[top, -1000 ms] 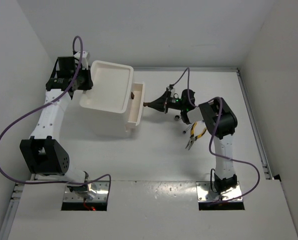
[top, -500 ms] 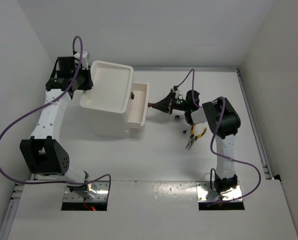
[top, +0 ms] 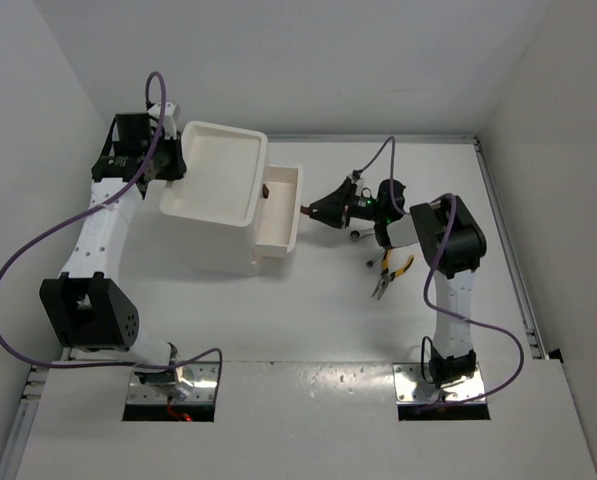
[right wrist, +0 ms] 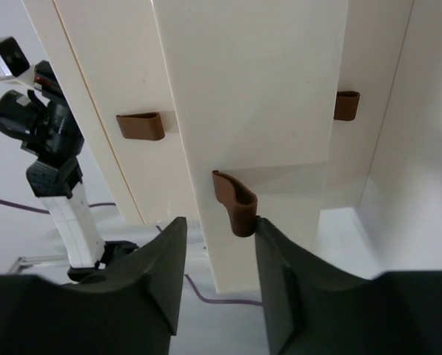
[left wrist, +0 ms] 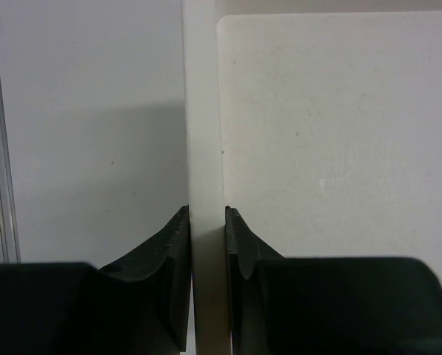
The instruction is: Sort the tools into containers
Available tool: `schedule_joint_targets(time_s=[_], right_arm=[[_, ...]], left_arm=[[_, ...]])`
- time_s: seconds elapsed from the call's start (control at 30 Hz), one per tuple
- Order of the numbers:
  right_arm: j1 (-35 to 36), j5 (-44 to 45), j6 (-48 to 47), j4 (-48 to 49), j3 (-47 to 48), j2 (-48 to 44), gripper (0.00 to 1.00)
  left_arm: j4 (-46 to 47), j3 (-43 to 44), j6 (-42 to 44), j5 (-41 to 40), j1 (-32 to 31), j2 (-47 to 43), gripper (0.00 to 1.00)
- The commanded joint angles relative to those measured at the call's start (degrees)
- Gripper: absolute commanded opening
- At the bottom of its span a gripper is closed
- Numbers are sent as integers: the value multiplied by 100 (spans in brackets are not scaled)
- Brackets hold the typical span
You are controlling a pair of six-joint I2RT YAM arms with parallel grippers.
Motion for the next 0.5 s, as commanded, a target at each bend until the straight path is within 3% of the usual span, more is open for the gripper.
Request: schedule_joint_targets(time_s=[0.0, 0.03, 0.13, 0.33, 0.37, 0.47], right_arm=[[-42, -89, -113, 597, -17, -354, 45], [-42, -89, -174, 545, -17, -354, 48], [-42, -141, -385, 273, -17, -538, 55], [-165, -379, -1412, -965, 211, -1030, 55], [-226, -448, -1657, -1280, 211, -1109, 55], [-297, -379, -3246, -3272, 527, -1504, 56]], left_arm=[[-446, -77, -151, 258, 88, 97, 0], [-446, -77, -151, 258, 88, 97, 0], [-446, -24, -151, 311, 88, 45, 13], [-385, 161, -99, 425, 88, 44, 64], [-384, 239, -99, 425, 88, 44, 76], [-331, 450, -99, 425, 88, 44, 86]])
